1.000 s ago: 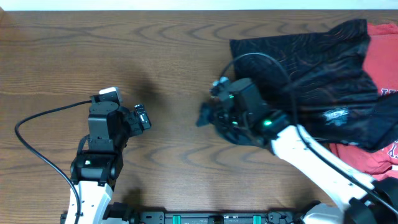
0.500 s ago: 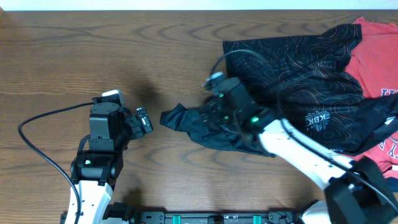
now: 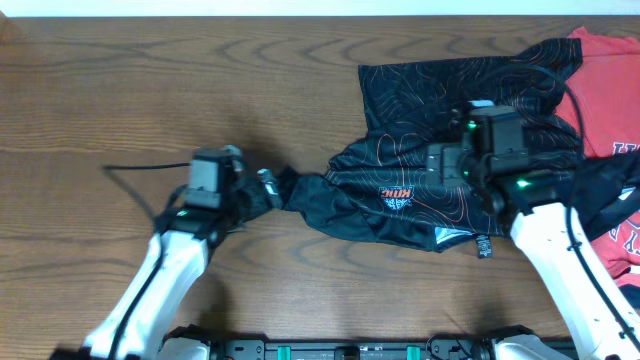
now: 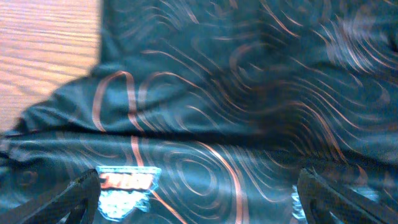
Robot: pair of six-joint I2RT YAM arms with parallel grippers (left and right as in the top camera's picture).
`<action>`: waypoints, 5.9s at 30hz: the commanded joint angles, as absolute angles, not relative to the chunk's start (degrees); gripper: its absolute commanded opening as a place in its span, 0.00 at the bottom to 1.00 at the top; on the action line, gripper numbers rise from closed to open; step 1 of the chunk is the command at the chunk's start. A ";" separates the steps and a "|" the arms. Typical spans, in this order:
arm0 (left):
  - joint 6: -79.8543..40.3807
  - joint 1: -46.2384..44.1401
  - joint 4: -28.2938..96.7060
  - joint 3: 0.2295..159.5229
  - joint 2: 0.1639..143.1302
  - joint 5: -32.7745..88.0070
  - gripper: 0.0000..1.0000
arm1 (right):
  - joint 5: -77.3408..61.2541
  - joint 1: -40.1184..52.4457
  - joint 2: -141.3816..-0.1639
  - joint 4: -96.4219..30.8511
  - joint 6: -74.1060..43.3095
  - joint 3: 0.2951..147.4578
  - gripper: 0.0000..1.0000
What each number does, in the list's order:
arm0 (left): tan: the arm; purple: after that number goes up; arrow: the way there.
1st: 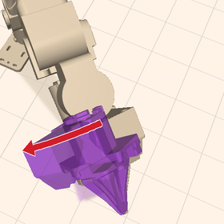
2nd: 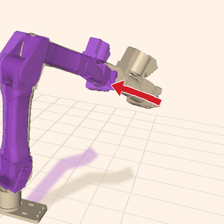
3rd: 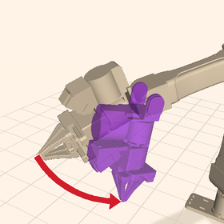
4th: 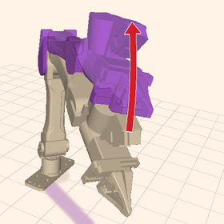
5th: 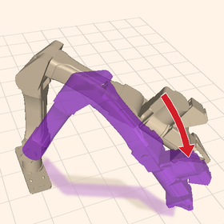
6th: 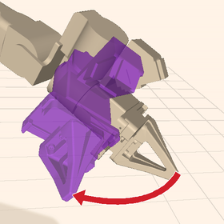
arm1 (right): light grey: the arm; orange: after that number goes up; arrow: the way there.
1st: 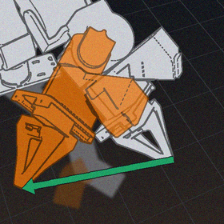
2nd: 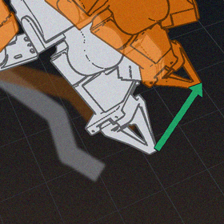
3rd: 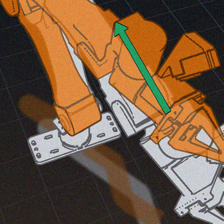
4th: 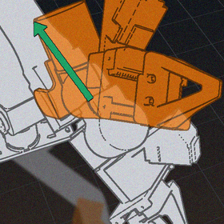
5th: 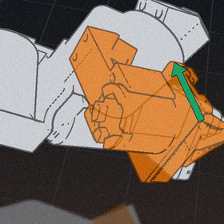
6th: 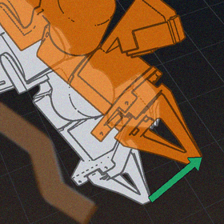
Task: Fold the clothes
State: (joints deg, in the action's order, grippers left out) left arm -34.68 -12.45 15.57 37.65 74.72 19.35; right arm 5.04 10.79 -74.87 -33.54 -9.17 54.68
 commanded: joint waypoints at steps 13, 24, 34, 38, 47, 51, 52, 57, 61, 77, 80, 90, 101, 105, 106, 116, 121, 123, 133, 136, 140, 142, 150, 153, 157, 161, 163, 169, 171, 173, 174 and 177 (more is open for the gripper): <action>-50.02 -26.59 -3.46 37.65 94.32 20.78 0.54 | 5.82 6.96 -74.04 -37.12 -9.37 54.85 0.99; -35.70 -7.40 -6.76 41.08 87.81 10.00 0.06 | 5.80 6.96 -74.04 -38.68 -9.37 54.85 0.99; -31.29 16.25 -4.56 53.12 86.04 15.86 0.87 | 5.76 6.98 -74.04 -39.44 -9.39 54.85 0.99; -31.31 17.54 8.86 53.12 86.04 29.26 0.98 | 5.78 6.98 -74.04 -39.44 -9.39 54.85 0.99; -31.29 10.44 42.85 48.23 86.15 25.26 0.98 | 5.78 6.98 -74.04 -39.44 -9.37 54.85 0.99; -32.21 8.16 41.28 44.75 86.15 19.49 0.98 | 5.78 6.98 -74.04 -39.48 -9.37 54.85 0.99; -32.21 7.97 40.34 44.10 86.15 18.52 0.98 | 5.78 6.98 -74.04 -39.51 -9.37 54.85 0.99; -32.21 7.90 35.31 40.84 86.15 15.05 0.96 | 5.76 6.98 -74.04 -39.90 -9.37 54.85 0.99; -32.18 7.90 31.00 39.09 86.15 14.85 0.36 | 5.78 6.98 -74.04 -39.90 -9.37 54.85 0.99; -31.48 23.88 25.96 53.89 86.15 5.80 0.06 | 0.08 6.98 -75.07 -37.19 -9.26 54.85 0.99; -31.48 24.95 28.32 55.92 86.15 7.97 0.61 | -3.36 7.07 -76.31 -36.18 -9.15 54.85 0.99; -31.44 21.96 55.64 55.05 86.15 15.44 0.98 | -10.09 7.25 -83.29 -33.34 -10.48 54.85 0.99; -31.57 17.91 55.75 46.28 86.15 8.86 0.98 | -10.09 7.25 -87.18 -32.14 -11.33 54.85 0.99; -32.25 17.91 48.93 42.02 86.15 8.10 0.98 | -10.11 7.25 -87.35 -32.12 -11.35 54.85 0.99; -32.21 17.91 47.48 41.32 86.15 8.03 0.90 | -10.11 7.25 -87.35 -32.12 -11.35 54.85 0.99; -32.14 17.91 49.41 40.93 86.11 8.16 0.06 | -10.20 7.25 -87.35 -32.56 -11.33 54.83 0.99; -29.34 17.91 52.16 41.58 86.02 11.14 0.06 | -10.15 7.25 -87.35 -32.32 -11.35 54.83 0.99; -29.36 17.91 51.51 41.58 86.02 11.07 0.06 | -10.17 7.27 -87.35 -32.08 -11.40 54.83 0.99; -31.44 17.91 48.34 39.75 86.08 11.11 0.89 | -10.15 7.25 -87.35 -32.32 -12.43 54.83 0.99; -32.80 17.91 46.35 37.74 86.08 11.14 0.89 | -10.15 7.25 -87.35 -32.32 -12.43 54.83 0.99; -33.74 17.91 43.20 35.16 86.08 11.88 0.82 | -10.15 7.25 -87.35 -32.32 -12.43 54.83 0.99; -33.69 17.91 41.58 34.33 86.08 12.25 0.75 | -10.15 7.25 -87.35 -32.32 -12.43 54.83 0.99; -31.64 17.91 39.16 35.48 86.06 14.20 0.06 | -10.15 7.25 -87.35 -32.32 -12.40 54.83 0.99; -27.79 17.91 41.50 38.41 85.95 17.72 0.06 | -10.17 7.25 -87.35 -32.45 -12.43 54.83 0.99; -25.04 17.91 46.68 42.30 85.27 18.02 0.06 | -11.09 7.29 -87.37 -32.99 -12.45 54.68 0.95; -23.05 17.91 50.06 43.38 83.74 18.85 0.06 | -10.96 8.01 -88.36 -32.82 -12.97 54.52 0.90; -22.39 17.91 51.66 43.38 82.96 18.85 0.06 | -10.76 8.36 -89.84 -31.92 -13.32 54.52 0.91; -21.41 17.91 56.10 43.38 81.52 18.85 0.06 | -10.57 8.56 -98.10 -25.41 -18.20 54.52 0.92; -21.39 17.91 56.51 43.38 81.43 18.85 0.06 | -10.57 8.58 -100.77 -21.63 -20.60 54.52 0.90; -21.12 17.91 56.49 43.38 81.43 18.85 0.06 | -10.55 8.71 -103.00 -17.72 -22.39 54.52 0.89; -20.99 17.91 56.49 43.38 81.43 18.83 0.06 | -10.52 8.69 -103.77 -16.45 -23.00 54.52 0.88; -20.99 17.91 56.51 43.38 81.43 18.85 0.06 | -10.55 8.69 -106.17 -13.10 -26.17 54.52 0.87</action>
State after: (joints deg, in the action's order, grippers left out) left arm -22.11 18.09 56.21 42.50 81.95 18.15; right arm -10.55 8.27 -103.39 -13.96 -21.21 54.68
